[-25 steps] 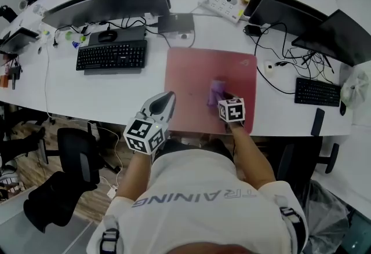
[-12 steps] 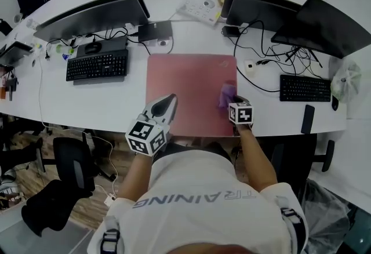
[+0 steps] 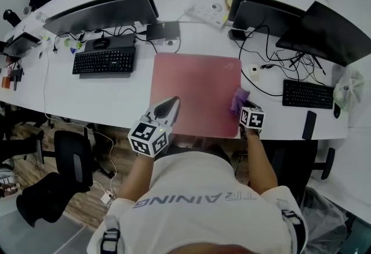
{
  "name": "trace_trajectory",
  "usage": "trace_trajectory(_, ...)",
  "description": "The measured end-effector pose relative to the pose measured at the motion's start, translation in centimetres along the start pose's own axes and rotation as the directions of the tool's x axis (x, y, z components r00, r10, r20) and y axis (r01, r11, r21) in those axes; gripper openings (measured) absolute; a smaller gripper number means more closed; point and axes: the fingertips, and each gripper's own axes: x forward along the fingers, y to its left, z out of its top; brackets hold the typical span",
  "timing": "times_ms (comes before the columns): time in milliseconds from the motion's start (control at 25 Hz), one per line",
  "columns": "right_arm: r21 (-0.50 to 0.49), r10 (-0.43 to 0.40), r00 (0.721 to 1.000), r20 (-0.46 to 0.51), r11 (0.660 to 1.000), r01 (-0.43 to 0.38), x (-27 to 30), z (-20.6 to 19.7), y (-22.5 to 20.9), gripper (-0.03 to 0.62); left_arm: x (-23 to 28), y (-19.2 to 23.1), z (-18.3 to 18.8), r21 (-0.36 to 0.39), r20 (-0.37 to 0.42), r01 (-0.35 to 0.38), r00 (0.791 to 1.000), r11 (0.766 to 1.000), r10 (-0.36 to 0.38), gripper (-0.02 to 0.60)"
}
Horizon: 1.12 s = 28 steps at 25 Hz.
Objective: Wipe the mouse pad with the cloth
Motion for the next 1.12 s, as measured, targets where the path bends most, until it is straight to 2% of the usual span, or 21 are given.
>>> trace_trajectory(240,-0.02,0.051,0.994,0.099,0.999,-0.049,-2.0,2.3,6.2,0.091,-3.7,2.2,0.3,-0.011,0.038,-0.004,0.999,1.0,0.005,0.032)
trace_trajectory(560,-0.124,0.205,0.961,0.186,0.975,-0.184,-3.7,5.5,21.2,0.091,-11.7,9.3,-0.6,-0.041,0.054,-0.074,0.996,0.996,0.076,0.032)
trace_trajectory(720,-0.177,0.293,0.94,0.172,0.948,-0.263,-3.4,5.9,29.0,0.091,-15.7,12.8,-1.6,-0.066,0.049,-0.108,0.993,0.992,0.111,0.032)
trace_trajectory(880,-0.221,0.358,0.925,0.124,0.919,-0.326,-2.2,4.4,36.1,0.091,-19.4,15.8,-3.1,-0.091,0.037,-0.135,0.99,0.987,0.138,0.032)
trace_trajectory(1120,-0.278,0.386,0.921,0.056,0.892,-0.357,-0.1,1.1,43.1,0.091,-24.3,19.7,-4.2,-0.109,0.061,-0.167,0.983,0.98,0.174,0.032)
